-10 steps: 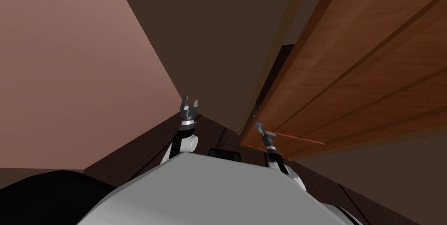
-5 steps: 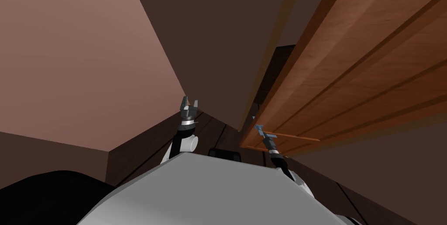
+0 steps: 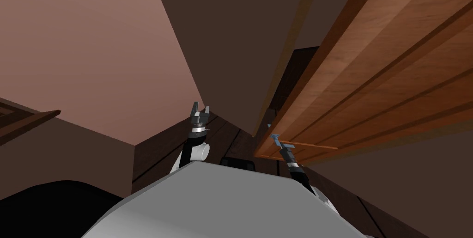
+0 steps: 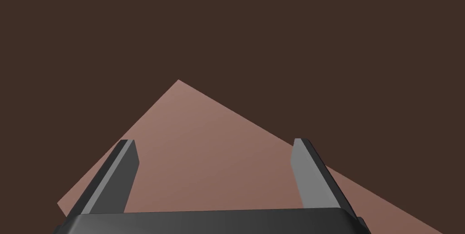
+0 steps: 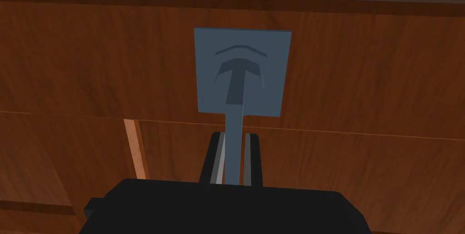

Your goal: Pull the door open

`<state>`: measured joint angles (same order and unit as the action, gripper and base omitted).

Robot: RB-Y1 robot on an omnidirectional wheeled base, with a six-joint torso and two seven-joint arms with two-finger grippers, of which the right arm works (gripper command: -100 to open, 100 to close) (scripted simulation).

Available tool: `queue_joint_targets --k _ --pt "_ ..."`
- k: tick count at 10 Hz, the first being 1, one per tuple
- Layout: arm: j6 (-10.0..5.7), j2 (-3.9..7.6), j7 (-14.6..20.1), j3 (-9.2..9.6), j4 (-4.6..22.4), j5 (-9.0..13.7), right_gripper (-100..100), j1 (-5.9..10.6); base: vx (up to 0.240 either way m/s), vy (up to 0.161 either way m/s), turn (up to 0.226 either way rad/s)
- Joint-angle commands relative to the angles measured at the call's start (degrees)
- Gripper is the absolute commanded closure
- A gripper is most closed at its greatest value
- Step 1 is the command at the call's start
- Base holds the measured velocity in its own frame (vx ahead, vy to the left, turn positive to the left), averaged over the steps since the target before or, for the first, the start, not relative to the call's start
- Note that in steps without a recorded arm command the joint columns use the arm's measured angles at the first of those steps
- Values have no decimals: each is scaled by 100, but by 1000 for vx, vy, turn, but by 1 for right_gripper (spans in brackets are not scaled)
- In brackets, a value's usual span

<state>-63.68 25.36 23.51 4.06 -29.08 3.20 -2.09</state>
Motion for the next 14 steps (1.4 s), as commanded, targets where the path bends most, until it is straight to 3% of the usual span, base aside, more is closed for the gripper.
queue_joint_targets --k 1,6,7,14 --pt "-171 44 56 41 102 -18 100 -53 -155 -76 107" --pt "-772 262 283 199 222 -70 100 -386 -177 -66 155" --pt "-674 242 252 178 162 -62 100 -368 -86 -21 17" --pt "-1259 346 345 320 480 -94 100 -529 -207 -84 174"
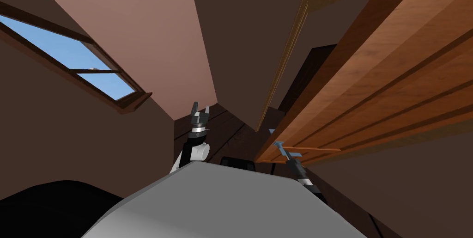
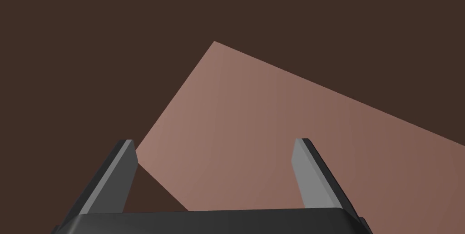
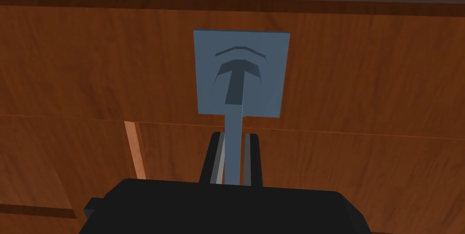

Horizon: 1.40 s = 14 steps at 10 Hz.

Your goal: Pull the door open

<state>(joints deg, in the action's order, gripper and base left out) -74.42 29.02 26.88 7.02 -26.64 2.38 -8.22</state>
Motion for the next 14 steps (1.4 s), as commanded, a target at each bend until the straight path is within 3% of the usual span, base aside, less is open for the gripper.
queue_joint_targets --k 1,4,5,6,7,10,11,12,13,14 --pt "-186 -20 8 23 236 -12 100 84 -123 -56 34" --pt "-353 9 33 61 328 -19 100 45 -106 -58 103" --pt "-303 -9 22 58 343 -21 100 66 -52 -40 45" --pt "-159 -56 -9 203 165 -79 100 121 -7 3 -218" --pt "-159 -56 -9 203 165 -79 100 121 -5 13 -116" --pt "242 -142 -83 511 -292 -195 100 231 -27 -16 -192" --pt "242 -142 -83 511 -124 -195 100 231 -30 -27 -26" --pt "242 -142 -83 511 -173 -195 100 231 -11 -17 -2" --pt "363 -167 -105 603 -429 -229 100 264 -36 -33 -119" --pt "424 -180 -116 650 -498 -247 100 280 -52 -41 -113"
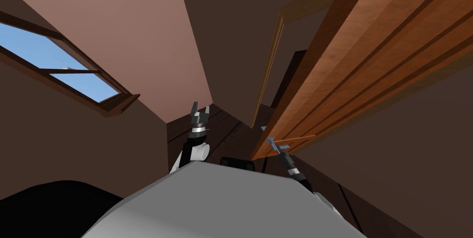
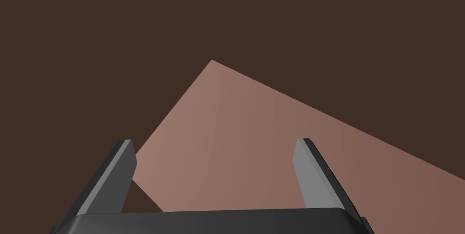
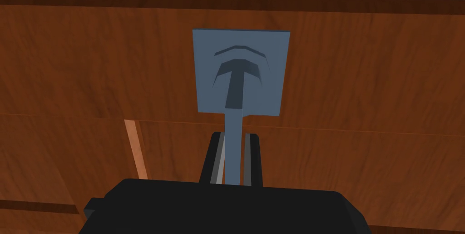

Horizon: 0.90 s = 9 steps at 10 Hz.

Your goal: Pull the door open

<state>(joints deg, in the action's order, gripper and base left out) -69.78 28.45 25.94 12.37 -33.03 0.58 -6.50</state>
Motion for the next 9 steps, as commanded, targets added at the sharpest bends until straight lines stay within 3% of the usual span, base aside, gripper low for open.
queue_joint_targets --k 1,3,5,9 --pt "24 -136 -34 164 70 -86 100 125 -59 -50 -77" --pt "212 -176 -68 308 -145 -140 100 177 -78 -75 -97" --pt "212 -176 -68 308 -145 -140 100 177 -40 -35 8" --pt "629 -263 -142 626 -617 -259 100 290 -104 -114 -64"
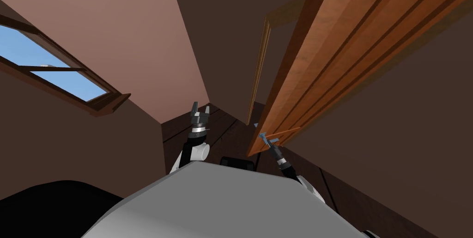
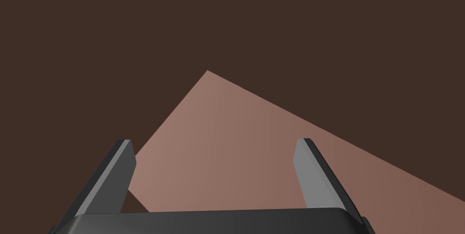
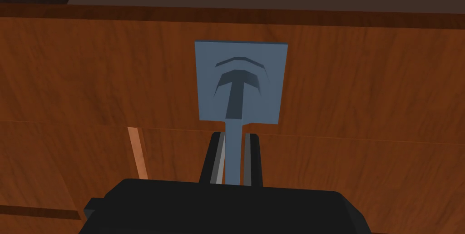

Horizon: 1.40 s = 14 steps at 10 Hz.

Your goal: Pull the door open

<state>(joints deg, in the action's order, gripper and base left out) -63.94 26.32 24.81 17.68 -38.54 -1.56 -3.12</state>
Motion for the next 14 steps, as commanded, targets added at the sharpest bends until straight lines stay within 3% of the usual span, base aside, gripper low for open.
queue_joint_targets --k 1,5,8,9,10,14 --pt "96 -61 -38 134 -126 -59 100 -34 -132 -149 -20" --pt "355 -114 -84 330 -419 -132 100 36 -116 -156 13" --pt "471 -138 -104 418 -548 -164 100 67 -97 -129 52" --pt "442 -156 -103 423 -501 -169 100 49 -40 -60 38" --pt "458 -186 -44 290 -437 -344 100 7 11 -71 -112" --pt "466 -196 64 -10 -367 -670 100 -63 32 -61 -66"
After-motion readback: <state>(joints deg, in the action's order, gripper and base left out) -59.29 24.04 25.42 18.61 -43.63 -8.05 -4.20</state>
